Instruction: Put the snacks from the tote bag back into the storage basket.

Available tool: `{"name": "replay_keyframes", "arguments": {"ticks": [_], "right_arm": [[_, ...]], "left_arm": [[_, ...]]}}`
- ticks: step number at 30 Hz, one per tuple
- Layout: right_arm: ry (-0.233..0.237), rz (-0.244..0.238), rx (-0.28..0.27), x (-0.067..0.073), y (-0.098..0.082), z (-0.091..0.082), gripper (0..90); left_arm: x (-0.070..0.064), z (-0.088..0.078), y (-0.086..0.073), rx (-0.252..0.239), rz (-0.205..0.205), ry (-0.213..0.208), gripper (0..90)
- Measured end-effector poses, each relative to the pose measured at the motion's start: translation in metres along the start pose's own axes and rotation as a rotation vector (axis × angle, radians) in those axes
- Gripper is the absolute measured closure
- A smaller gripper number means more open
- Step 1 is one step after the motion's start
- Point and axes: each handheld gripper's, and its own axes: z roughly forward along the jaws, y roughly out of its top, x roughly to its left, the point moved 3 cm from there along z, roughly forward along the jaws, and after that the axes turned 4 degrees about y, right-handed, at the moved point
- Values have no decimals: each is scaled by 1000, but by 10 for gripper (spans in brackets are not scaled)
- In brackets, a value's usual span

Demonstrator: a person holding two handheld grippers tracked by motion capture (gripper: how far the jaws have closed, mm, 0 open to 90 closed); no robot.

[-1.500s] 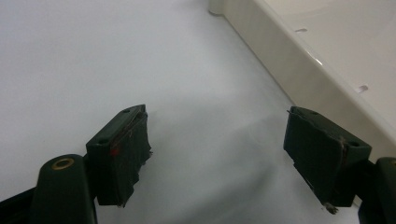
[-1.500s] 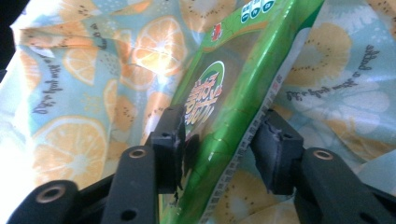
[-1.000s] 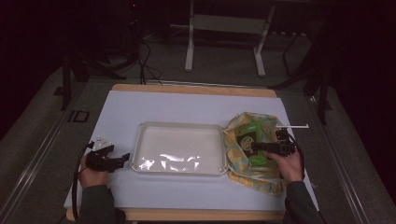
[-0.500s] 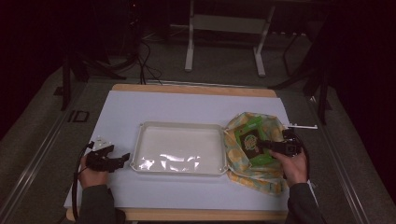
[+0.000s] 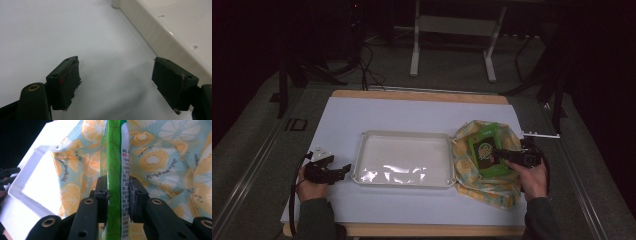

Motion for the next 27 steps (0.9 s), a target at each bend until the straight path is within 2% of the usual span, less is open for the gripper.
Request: {"name": "replay_keyframes", "arguments": {"ticks": [27], "right_arm": [[-10,-9,-55,7,11,-21,726]], "left_arm": [[0,0,0,-3,-1,0,227]]}}
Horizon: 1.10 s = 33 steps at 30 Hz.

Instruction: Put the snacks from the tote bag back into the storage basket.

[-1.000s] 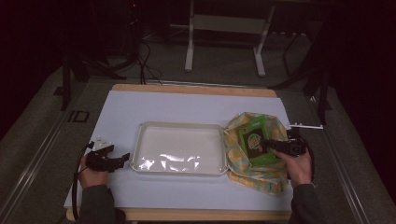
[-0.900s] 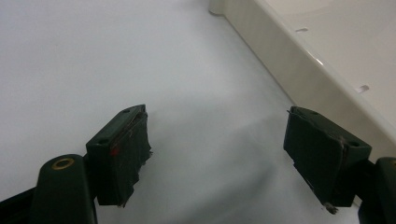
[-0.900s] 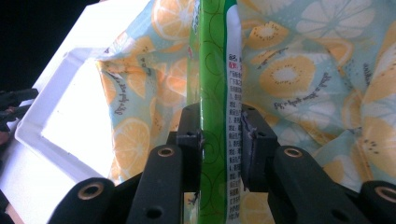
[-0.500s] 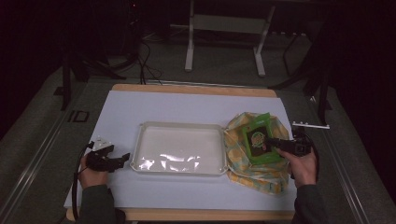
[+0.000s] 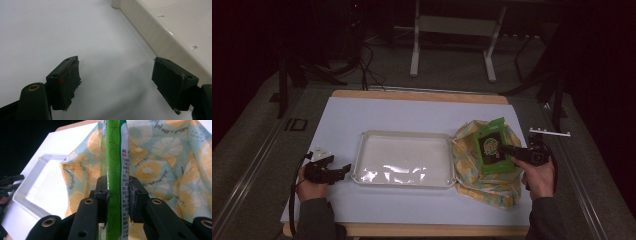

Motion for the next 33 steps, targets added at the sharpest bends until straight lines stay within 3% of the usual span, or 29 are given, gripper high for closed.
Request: {"name": "replay_keyframes", "arguments": {"ticks": [17,26,33], "right_arm": [[43,29,-47,8,12,-12,727],[49,21,-55,15,18,-12,727],[81,22,-63,22,24,-10,727]], "left_arm": [[0,0,0,1,2,1,227],[0,0,0,1,4,2,227],[0,0,0,1,4,1,227]]}}
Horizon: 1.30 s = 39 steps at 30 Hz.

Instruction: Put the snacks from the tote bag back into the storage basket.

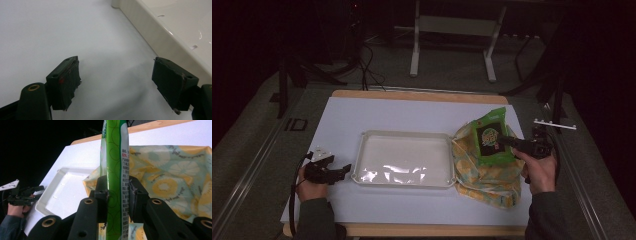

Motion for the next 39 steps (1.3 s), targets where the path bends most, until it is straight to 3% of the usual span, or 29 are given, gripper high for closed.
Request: {"name": "replay_keyframes", "arguments": {"ticks": [18,39], "right_arm": [[57,-13,4,17,10,13,727],[96,-11,11,31,10,38,727]], "left_arm": [[0,0,0,-6,-6,1,227],[1,-1,0,-11,-10,0,227]]}}
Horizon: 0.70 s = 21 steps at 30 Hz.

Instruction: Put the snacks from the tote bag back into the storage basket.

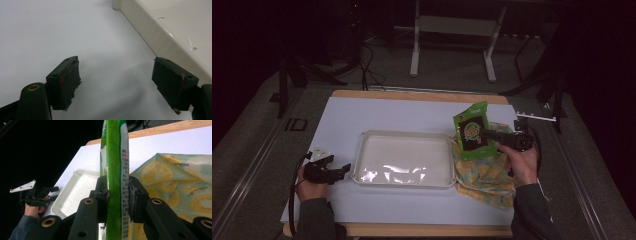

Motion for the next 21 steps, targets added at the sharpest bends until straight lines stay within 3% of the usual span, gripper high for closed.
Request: {"name": "replay_keyframes", "arguments": {"ticks": [21], "right_arm": [[21,15,-6,9,-4,23,727]], "left_arm": [[0,0,0,0,2,0,227]]}}
